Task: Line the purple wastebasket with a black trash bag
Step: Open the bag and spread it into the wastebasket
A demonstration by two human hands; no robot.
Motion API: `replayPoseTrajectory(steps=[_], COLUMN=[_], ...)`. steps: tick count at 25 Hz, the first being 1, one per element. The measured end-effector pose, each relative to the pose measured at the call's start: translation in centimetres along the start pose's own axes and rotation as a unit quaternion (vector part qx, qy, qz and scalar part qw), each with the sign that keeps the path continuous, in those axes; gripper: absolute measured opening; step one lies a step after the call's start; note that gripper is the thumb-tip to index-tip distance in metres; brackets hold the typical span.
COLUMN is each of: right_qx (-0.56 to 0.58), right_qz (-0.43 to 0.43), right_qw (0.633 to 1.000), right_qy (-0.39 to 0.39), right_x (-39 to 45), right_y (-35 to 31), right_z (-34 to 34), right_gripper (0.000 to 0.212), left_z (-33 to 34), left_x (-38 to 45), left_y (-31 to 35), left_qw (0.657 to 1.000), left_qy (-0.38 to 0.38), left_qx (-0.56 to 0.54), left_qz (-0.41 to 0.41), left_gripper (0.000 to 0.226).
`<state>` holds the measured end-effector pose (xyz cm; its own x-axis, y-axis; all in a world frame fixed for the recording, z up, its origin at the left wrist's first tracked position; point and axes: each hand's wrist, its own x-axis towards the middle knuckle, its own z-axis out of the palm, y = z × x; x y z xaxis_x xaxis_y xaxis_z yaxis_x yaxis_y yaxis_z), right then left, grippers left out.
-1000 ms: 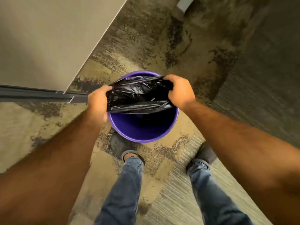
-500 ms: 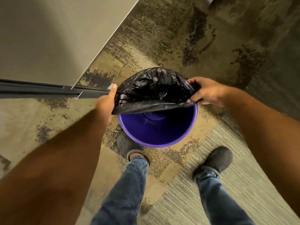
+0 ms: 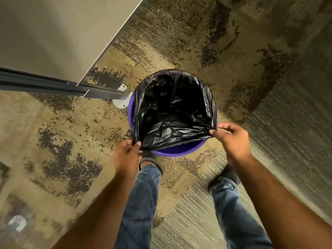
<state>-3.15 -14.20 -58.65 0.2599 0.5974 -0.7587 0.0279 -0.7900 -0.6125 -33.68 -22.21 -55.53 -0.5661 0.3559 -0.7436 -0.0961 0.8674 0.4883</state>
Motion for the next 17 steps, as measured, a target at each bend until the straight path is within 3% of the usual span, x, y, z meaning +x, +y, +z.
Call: replayPoseTrajectory(steps=[2,4,6,8,11,14,17], right_qx=[-0.017,-0.022,-0.007,0.042,0.112,0.113,0.077], right_qz=[0.024,0.047,0.082,0.124,0.144,0.129,0.153], right_qw=[0.999,0.998,0.995,0.989,0.977,0.974,0.973], right_qy=[-0.022,-0.044,-0.064,-0.075,-0.107,-0.149,-0.153], right_x=[0.9,1.7,2.0,1.7,1.5,1.5,2.1], right_y=[-1.0,-1.7,-1.8,-1.3,0.0,1.4,2.3], right_z=[0.1,-0.1,-0.4,-0.6,-1.2,-2.5,-3.9], right_gripper=[0.023,0.027,0.028,0.026,0.025,0.022,0.019], left_z=[0.6,1.1,1.5,2.3,3.6,4.2,4.0], left_x=[-1.1,-1.5,-1.7,-2.1,-2.1,-1.5,-0.9], left_y=[0.1,0.4,0.1,-1.0,-2.4,-3.3,-4.0], left_qw=[0.991,0.938,0.889,0.911,0.969,0.968,0.949], left_qy=[0.007,-0.021,-0.064,-0.067,0.000,0.038,0.030], left_qx=[-0.130,-0.326,-0.425,-0.376,-0.232,-0.229,-0.279], left_qz=[-0.041,-0.115,-0.157,-0.155,-0.085,-0.100,-0.144], left_gripper=[0.011,0.020,0.034,0.038,0.013,0.022,0.019])
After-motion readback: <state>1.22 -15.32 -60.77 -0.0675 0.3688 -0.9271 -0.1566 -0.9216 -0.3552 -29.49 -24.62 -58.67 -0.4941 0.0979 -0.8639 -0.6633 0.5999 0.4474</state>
